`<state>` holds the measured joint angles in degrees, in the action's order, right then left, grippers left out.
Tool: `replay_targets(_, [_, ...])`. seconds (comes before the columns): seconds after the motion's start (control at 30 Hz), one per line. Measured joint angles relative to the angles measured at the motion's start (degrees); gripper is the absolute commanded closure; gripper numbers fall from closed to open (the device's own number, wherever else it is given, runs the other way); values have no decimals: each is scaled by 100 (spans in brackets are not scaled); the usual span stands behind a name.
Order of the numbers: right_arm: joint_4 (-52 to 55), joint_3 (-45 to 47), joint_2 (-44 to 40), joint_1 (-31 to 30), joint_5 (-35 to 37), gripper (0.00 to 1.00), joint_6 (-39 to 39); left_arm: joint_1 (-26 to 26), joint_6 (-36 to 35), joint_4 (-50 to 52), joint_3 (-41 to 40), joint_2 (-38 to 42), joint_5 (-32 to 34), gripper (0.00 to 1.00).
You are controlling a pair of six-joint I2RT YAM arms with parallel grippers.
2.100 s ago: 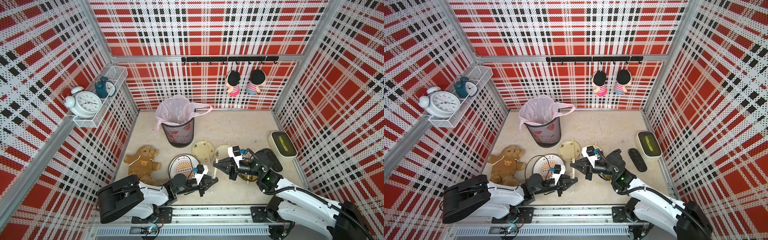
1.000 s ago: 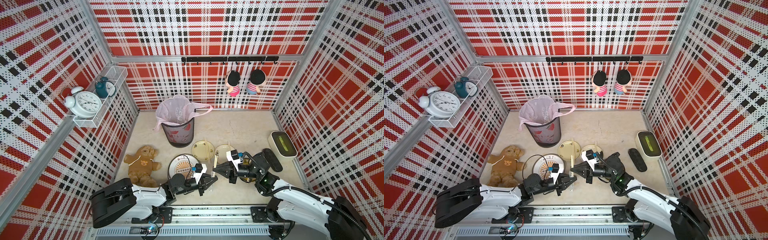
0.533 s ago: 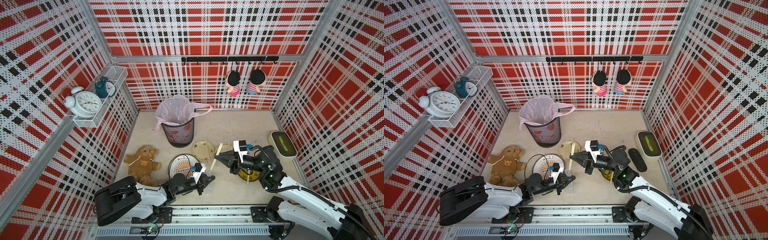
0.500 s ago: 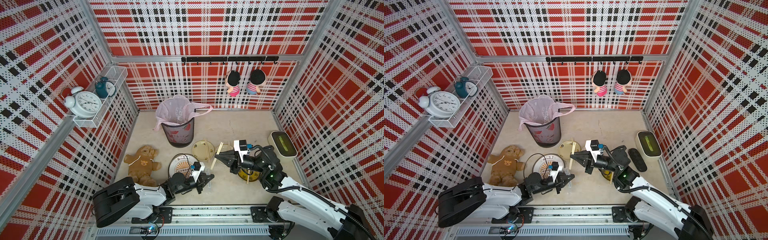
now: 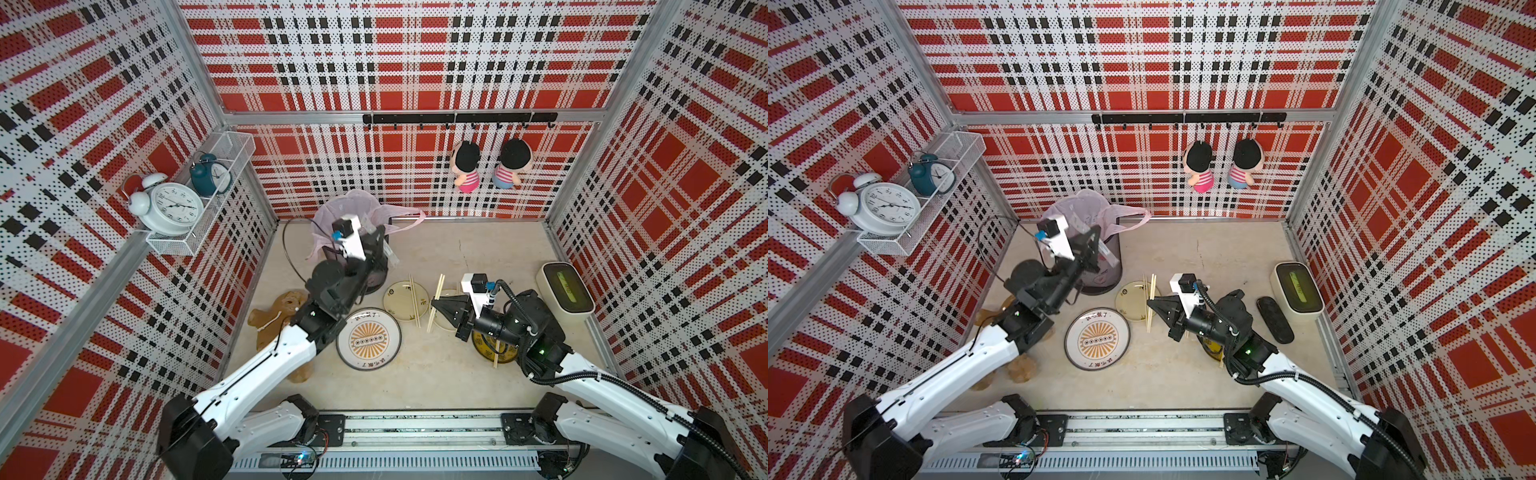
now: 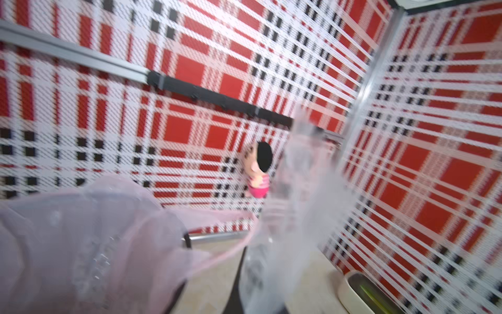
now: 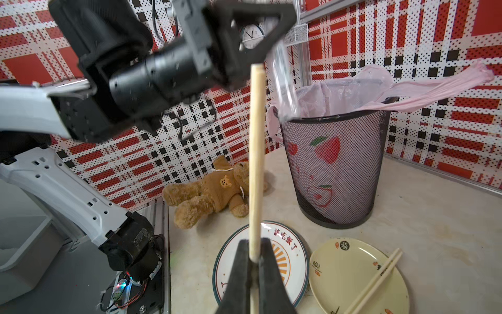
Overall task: Remove the packaging of disposable chopsticks
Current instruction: Place the packet bag in the trash bin.
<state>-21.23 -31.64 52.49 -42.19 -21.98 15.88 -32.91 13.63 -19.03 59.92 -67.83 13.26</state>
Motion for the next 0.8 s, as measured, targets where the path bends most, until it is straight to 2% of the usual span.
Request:
replay_targets(0.17, [140, 177, 0, 2, 44, 100, -15, 728, -114, 1228, 2107, -1497, 697, 100])
replay_targets(0.23, [186, 184, 0, 7, 46, 100, -15, 973, -59, 1646, 2527, -1967, 872, 98])
replay_targets(0.33, [190, 184, -4, 7, 48, 100, -17, 1252, 76, 2258, 2747, -2503, 905, 92])
replay_targets(0.37, [190, 184, -11, 7, 48, 100, -17, 1316, 133, 2490, 2815, -2691, 909, 81])
replay_targets(0.4, [192, 184, -17, 7, 48, 100, -17, 1351, 153, 2656, 2874, -2846, 909, 76])
replay_targets(0.53, [203, 186, -85, 7, 46, 100, -17, 1370, 271, 3296, 3023, -3340, 949, 61])
replay_targets(0.8, [221, 186, -144, 9, 61, 100, -15, 1325, 304, 3733, 3165, -3215, 979, 13])
